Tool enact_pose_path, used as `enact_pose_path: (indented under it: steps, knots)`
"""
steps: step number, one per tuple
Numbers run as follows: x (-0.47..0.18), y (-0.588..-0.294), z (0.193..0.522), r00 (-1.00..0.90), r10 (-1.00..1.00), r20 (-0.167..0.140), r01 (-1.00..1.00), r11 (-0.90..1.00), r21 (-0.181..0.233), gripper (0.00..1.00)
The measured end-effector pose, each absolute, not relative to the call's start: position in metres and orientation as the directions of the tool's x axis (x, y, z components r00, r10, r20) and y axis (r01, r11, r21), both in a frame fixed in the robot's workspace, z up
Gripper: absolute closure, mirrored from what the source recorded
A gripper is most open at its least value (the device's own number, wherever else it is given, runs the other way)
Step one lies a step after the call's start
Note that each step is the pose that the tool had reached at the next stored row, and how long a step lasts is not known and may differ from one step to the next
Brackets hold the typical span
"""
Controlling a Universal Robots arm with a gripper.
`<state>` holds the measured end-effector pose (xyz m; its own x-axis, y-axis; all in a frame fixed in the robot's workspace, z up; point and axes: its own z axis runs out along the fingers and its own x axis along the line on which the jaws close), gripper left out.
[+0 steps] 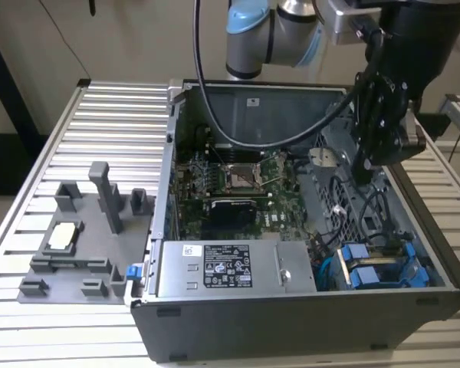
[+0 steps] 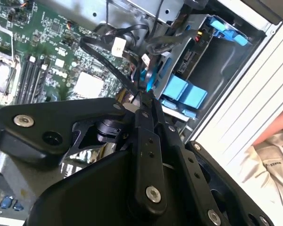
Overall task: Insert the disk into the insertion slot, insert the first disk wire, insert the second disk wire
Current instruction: 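Insert the second disk wire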
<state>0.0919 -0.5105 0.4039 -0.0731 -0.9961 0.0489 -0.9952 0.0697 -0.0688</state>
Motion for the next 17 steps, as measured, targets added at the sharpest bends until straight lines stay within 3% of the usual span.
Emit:
enact_pose_path:
  steps: [11,15,17]
  knots:
    - [0.098,-0.545,0.401,-0.073,-0.997,0.01,-0.995,0.072,-0.065,0.84]
    - [0.098,-0.55,0.4,-0.073,-0.996,-0.05,-0.995,0.076,-0.06,0.84]
    - [0.099,-0.553,0.399,-0.074,-0.996,-0.049,-0.996,0.076,-0.037,0.84]
